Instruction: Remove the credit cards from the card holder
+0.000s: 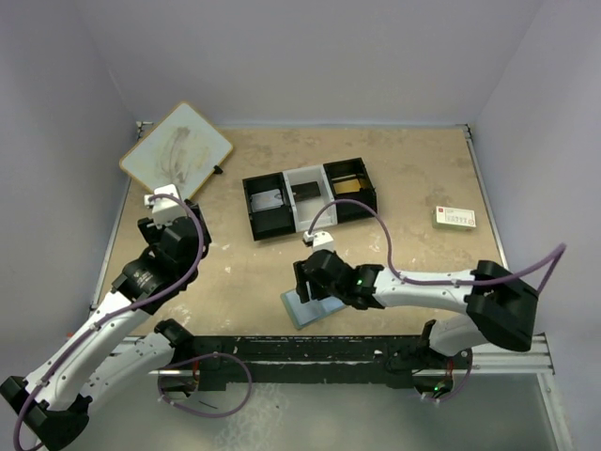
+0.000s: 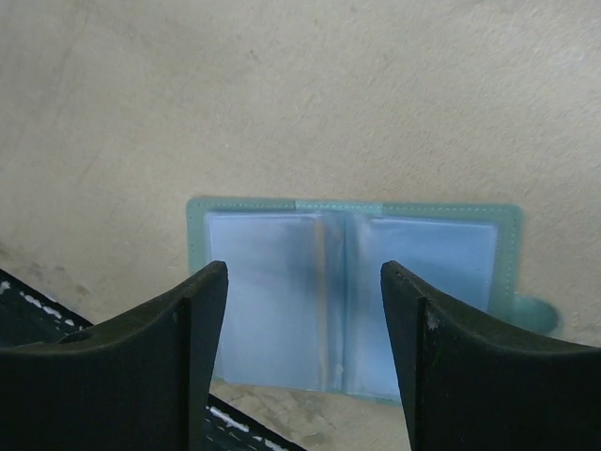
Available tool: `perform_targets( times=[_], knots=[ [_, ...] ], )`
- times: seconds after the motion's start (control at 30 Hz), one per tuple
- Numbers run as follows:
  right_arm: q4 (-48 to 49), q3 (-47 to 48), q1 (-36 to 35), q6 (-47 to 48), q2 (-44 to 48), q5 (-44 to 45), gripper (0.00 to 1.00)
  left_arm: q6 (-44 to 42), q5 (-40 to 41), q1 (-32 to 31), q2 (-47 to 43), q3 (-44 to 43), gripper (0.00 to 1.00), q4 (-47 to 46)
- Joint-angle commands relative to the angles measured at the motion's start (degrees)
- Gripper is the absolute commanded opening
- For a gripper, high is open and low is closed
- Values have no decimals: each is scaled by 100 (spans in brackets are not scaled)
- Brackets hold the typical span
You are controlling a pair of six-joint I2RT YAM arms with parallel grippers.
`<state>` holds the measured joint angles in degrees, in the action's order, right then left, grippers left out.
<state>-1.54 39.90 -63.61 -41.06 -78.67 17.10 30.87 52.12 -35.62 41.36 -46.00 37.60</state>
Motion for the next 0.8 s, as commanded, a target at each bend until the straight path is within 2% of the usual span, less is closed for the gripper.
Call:
perform_targets(
  times=[0.0,0.57,0.77],
  knots=[
    [-296,500,-319,-206,-376,441,69,66,242,37,-48,-115,70,-34],
    [-247,841,-485,58,-1277,-6,69,59,247,37,-16,-124,70,-32],
    [-291,825,-496,-71,-1381,73,61,33,238,37,16,-129,70,-43]
  ],
)
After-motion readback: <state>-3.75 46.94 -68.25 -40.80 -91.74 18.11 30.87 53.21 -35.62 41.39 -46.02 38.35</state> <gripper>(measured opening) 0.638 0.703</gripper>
